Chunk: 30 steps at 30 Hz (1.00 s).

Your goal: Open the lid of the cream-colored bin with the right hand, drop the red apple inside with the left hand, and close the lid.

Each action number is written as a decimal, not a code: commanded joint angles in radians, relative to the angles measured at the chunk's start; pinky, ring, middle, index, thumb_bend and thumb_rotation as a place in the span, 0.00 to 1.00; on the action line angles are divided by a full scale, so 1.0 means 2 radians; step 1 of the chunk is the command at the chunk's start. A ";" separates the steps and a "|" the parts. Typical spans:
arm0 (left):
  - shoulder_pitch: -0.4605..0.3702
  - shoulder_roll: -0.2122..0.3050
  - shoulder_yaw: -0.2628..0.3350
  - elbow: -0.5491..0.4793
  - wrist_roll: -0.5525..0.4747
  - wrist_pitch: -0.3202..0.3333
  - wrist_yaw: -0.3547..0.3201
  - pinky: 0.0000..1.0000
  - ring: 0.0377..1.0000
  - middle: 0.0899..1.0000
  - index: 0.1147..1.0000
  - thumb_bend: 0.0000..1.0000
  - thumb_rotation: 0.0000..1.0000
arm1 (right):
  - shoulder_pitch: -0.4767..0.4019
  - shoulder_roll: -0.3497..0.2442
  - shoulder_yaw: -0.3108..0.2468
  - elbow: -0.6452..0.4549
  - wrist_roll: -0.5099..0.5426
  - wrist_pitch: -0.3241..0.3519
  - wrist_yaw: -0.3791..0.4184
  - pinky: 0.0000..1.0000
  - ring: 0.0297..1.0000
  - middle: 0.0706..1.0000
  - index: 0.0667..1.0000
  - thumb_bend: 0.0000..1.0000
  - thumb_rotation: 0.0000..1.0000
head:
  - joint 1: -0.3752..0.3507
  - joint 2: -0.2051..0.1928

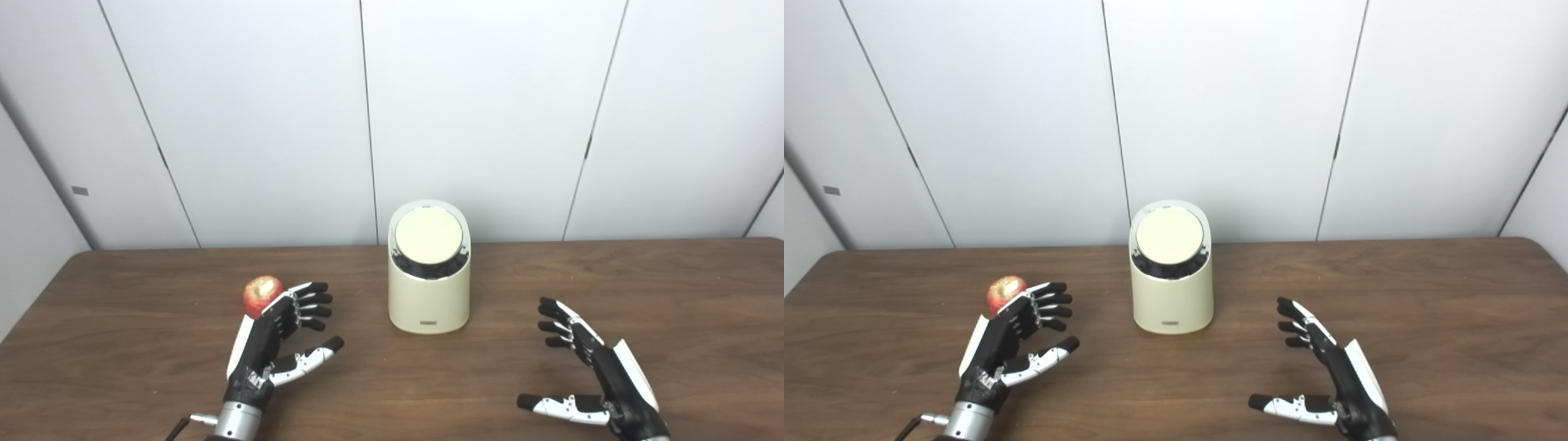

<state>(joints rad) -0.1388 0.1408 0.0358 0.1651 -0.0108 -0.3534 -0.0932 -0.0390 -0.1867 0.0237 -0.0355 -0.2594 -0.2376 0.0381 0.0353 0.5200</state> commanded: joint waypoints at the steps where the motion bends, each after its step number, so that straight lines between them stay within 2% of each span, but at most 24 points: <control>1: 0.023 0.001 0.000 0.011 -0.004 -0.008 -0.001 0.59 0.66 0.69 0.74 0.63 0.00 | -0.008 -0.001 0.000 -0.015 0.003 -0.008 -0.003 0.73 0.81 0.87 0.87 0.80 0.23 | 0.000 0.000; 9: 0.022 0.003 -0.003 0.010 0.000 -0.009 -0.002 0.58 0.65 0.69 0.72 0.63 0.00 | -0.008 0.000 0.001 -0.012 0.002 -0.008 -0.005 0.74 0.81 0.87 0.87 0.80 0.22 | 0.000 0.000; 18: 0.016 0.000 -0.003 0.021 -0.006 -0.008 -0.003 0.59 0.65 0.69 0.71 0.64 0.00 | -0.017 0.003 0.001 -0.003 0.006 -0.009 -0.005 0.73 0.80 0.86 0.87 0.78 0.27 | 0.004 -0.006; 22: 0.011 0.000 -0.002 0.029 -0.002 -0.011 -0.001 0.59 0.65 0.69 0.71 0.64 0.00 | -0.049 0.017 0.000 -0.008 -0.008 0.011 -0.016 0.69 0.80 0.85 0.86 0.73 0.42 | -0.002 -0.009; 26: 0.006 0.001 -0.002 0.040 -0.007 -0.020 -0.004 0.58 0.65 0.69 0.71 0.63 0.00 | -0.093 0.014 0.004 -0.014 -0.025 0.047 -0.006 0.64 0.80 0.89 0.90 0.72 0.41 | -0.011 -0.016; 30: 0.001 0.001 -0.002 0.046 -0.002 -0.023 -0.001 0.59 0.66 0.69 0.71 0.63 0.00 | -0.137 0.008 0.012 -0.018 -0.028 0.102 0.013 0.64 0.83 0.95 0.95 0.81 0.43 | -0.015 -0.019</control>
<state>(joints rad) -0.1639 0.1402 0.0326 0.1998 -0.0200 -0.3727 -0.0968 -0.2698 -0.1602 0.0465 -0.0381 -0.3074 -0.0491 0.0550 0.0046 0.4817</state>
